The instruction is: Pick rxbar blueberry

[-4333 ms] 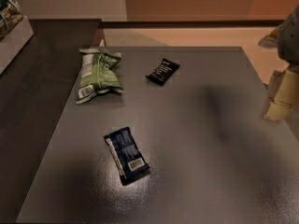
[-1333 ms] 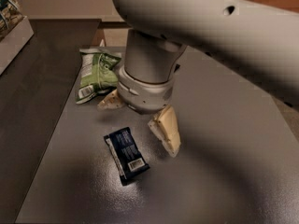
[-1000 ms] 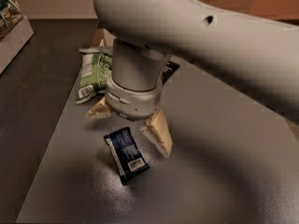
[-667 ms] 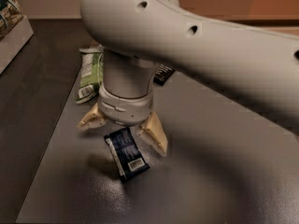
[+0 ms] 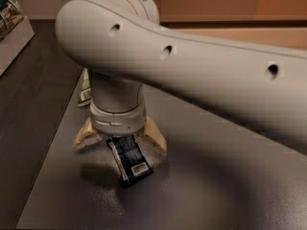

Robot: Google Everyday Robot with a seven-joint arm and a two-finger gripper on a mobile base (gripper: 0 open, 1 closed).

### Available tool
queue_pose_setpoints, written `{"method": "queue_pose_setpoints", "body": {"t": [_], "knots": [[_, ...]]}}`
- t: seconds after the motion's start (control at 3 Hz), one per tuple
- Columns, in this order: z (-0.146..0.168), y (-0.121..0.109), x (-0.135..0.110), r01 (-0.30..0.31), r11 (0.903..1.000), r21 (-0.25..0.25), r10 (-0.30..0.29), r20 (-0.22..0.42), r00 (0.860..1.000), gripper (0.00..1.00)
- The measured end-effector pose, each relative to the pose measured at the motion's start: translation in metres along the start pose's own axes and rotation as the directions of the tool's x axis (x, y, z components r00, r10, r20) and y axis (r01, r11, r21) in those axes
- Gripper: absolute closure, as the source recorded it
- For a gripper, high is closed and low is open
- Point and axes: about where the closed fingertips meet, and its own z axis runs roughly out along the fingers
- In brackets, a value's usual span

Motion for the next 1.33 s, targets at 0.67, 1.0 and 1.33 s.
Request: {"method": "queue_pose_setpoints", "body": {"t": [0.67, 1.0, 1.33], "knots": [[0.01, 0.007, 0.015, 0.038, 0.9978, -0.054, -0.04, -0.038, 0.998, 0.0], [0.014, 0.01, 0.019, 0.039, 0.9964, -0.075, -0.043, -0.053, 0.998, 0.0], [0.016, 0.014, 0.021, 0.036, 0.9953, -0.09, -0.041, -0.059, 0.997, 0.07]]}}
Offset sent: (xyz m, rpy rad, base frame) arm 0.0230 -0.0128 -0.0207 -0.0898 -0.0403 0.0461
